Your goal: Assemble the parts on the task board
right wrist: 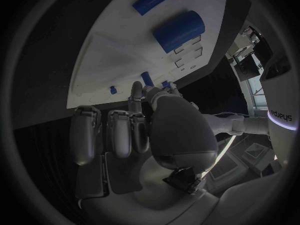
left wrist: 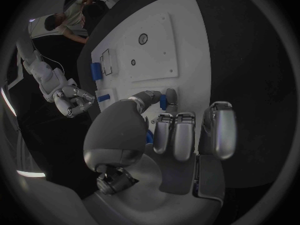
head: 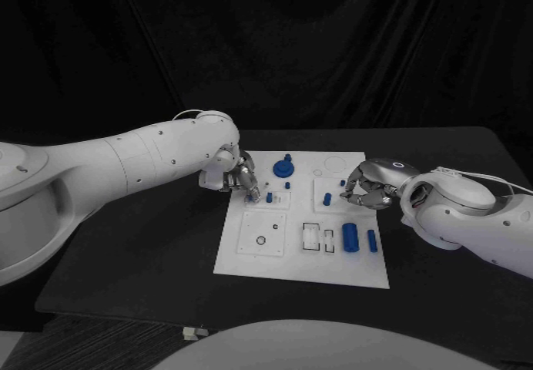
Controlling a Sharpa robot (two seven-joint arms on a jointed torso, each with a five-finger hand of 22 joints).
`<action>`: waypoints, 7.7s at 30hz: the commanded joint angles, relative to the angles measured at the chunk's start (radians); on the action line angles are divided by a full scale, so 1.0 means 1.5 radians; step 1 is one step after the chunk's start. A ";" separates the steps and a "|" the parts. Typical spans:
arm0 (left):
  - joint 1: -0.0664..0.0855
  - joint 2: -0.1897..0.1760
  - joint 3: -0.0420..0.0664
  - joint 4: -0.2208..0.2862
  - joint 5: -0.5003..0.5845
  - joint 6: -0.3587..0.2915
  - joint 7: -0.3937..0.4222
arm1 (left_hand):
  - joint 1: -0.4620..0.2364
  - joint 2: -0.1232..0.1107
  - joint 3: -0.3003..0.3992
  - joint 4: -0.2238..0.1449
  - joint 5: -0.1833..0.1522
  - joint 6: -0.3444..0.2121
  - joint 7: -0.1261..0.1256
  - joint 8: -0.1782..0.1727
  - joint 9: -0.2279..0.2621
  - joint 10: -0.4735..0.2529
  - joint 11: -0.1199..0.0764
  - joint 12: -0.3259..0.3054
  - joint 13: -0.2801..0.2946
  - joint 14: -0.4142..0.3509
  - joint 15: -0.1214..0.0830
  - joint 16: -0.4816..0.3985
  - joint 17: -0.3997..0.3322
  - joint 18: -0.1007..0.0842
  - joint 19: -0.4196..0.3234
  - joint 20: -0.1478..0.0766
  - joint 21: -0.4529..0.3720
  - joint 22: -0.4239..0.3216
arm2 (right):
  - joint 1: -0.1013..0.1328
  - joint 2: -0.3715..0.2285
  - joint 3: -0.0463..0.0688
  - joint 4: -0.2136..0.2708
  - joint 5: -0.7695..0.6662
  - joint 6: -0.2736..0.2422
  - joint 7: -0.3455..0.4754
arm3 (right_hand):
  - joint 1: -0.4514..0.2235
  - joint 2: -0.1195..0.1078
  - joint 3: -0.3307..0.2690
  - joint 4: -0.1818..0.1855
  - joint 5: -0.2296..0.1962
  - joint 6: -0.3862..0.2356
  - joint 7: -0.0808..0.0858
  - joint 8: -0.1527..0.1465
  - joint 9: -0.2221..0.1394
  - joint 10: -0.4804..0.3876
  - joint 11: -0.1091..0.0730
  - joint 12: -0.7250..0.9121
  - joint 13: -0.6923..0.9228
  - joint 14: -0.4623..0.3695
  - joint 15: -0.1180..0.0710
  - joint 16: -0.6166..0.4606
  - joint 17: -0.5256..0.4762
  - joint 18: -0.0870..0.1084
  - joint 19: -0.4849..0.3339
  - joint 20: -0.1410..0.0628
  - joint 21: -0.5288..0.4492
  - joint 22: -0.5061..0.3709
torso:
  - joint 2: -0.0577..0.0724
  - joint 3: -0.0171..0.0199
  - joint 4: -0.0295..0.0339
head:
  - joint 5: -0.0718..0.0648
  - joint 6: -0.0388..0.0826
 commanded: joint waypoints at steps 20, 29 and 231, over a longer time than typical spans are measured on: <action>-0.003 -0.016 0.000 0.020 0.002 -0.022 0.020 | 0.003 0.015 0.099 -0.028 0.045 0.027 -0.033 0.002 0.015 0.066 0.001 0.008 0.179 0.074 -0.002 0.009 0.179 0.025 -0.003 -0.002 -0.007 0.138 | -0.001 -0.001 0.000 -0.001 -0.001 0.005 -0.008 | 0.022 0.001 0.009 -0.002 0.017 -0.003 0.000 -0.012 0.009 0.072 0.005 -0.008 0.168 0.056 0.001 -0.007 0.078 -0.004 0.022 0.003 -0.013 0.154 | 0.000 -0.0001 0.0001 | 0.001 0.000; 0.002 -0.029 0.000 0.044 0.002 -0.033 0.023 | 0.003 0.015 0.100 -0.028 0.045 0.027 -0.034 0.003 0.015 0.067 0.000 0.009 0.179 0.074 -0.002 0.009 0.179 0.025 -0.003 -0.002 -0.006 0.139 | -0.001 -0.002 0.000 0.000 -0.001 0.006 -0.008 | 0.022 0.001 0.009 -0.002 0.017 -0.003 0.000 -0.012 0.009 0.072 0.005 -0.008 0.168 0.056 0.001 -0.007 0.078 -0.004 0.022 0.003 -0.013 0.154 | 0.000 -0.0002 0.0002 | 0.000 0.000; -0.171 -0.329 -0.002 0.394 -0.571 -0.780 0.208 | 0.050 -0.019 -0.290 0.152 -0.241 0.051 -0.012 -0.136 -0.281 0.063 0.021 0.004 0.175 0.074 0.016 0.009 0.179 0.026 0.002 0.018 -0.014 0.137 | -0.012 -0.037 0.000 0.045 0.000 -0.134 0.041 | 0.018 -0.006 0.012 -0.007 0.049 -0.022 0.008 -0.030 0.008 0.072 0.011 -0.008 0.168 0.057 0.005 -0.005 0.082 -0.005 0.024 0.006 -0.011 0.155 | -0.003 0.0002 0.0020 | 0.000 0.000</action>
